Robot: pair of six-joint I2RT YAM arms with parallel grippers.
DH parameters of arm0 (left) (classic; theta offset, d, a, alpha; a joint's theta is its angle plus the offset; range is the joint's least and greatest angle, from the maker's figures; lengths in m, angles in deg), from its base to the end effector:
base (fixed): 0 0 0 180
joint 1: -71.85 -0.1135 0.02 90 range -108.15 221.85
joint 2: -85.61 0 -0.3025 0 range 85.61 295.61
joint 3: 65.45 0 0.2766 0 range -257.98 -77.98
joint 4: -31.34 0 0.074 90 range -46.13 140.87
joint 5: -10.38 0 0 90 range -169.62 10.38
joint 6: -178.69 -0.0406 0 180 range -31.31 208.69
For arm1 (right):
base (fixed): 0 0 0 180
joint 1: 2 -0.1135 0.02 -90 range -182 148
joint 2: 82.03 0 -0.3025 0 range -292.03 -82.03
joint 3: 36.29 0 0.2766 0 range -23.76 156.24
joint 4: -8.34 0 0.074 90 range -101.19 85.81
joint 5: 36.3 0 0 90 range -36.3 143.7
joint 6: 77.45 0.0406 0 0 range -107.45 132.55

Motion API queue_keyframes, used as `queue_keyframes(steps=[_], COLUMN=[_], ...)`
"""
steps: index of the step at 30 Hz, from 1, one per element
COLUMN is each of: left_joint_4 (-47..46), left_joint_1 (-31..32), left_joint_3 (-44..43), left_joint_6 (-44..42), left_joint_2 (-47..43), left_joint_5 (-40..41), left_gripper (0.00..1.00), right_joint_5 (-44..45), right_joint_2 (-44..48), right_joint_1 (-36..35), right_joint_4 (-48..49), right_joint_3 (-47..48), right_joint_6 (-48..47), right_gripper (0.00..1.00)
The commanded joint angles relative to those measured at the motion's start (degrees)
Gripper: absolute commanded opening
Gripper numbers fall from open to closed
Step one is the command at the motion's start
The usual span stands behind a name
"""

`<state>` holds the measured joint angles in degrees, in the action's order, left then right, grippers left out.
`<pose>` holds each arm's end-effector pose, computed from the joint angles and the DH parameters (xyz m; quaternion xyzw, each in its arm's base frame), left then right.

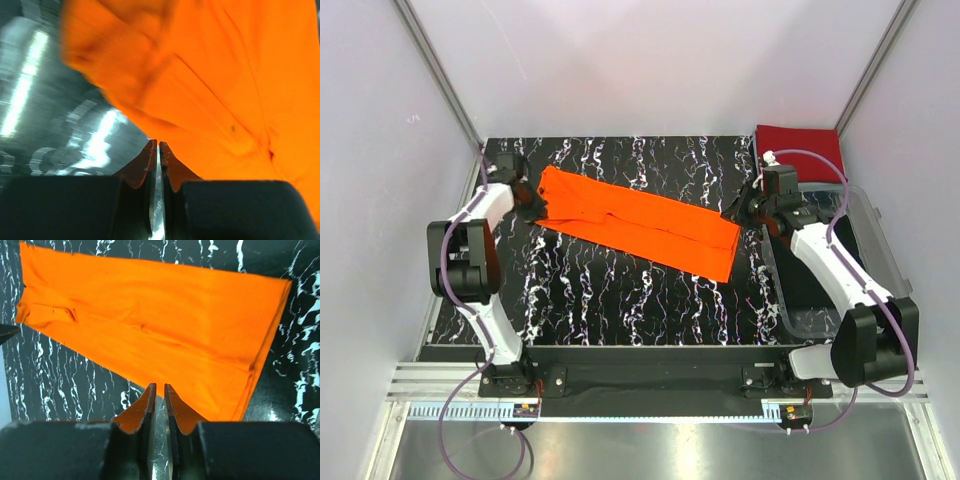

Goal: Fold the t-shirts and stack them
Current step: Fold the tshirt

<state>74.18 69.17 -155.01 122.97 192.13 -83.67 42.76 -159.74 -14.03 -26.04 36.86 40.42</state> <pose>0.4278 0.0172 0.2239 -0.2971 0.9180 -0.1037 0.2412 0.3113 0.0742 0.3155 0.0831 0.8953 0.2272 0.3739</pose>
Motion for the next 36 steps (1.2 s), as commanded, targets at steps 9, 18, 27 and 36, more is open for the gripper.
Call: queue_keyframes(steps=[9,18,27,36], left_joint_4=[-1.6,-1.8,-1.7,-1.2], left_joint_1=[-9.1,-9.1,-8.8,-8.9], left_joint_3=[-7.4,-8.1,-11.2,-14.2], left_joint_6=[-2.2,-1.6,-1.4,-1.5], left_joint_2=[4.1,7.5,10.7,13.8], left_joint_5=[-5.4,-5.6,0.4,1.7], left_gripper=[0.07,0.04,0.02,0.02], right_joint_5=[2.8,5.1,10.5,13.3], right_joint_2=[-7.8,-13.4,-14.8,-15.6], right_joint_1=[-7.1,-8.3,-8.4,-8.8], right_joint_4=[5.5,4.1,0.3,-0.2], right_joint_3=[-2.4,-7.1,-9.7,-12.1], right_joint_6=[3.5,5.7,6.0,6.0], right_gripper=[0.11,0.1,0.09,0.08])
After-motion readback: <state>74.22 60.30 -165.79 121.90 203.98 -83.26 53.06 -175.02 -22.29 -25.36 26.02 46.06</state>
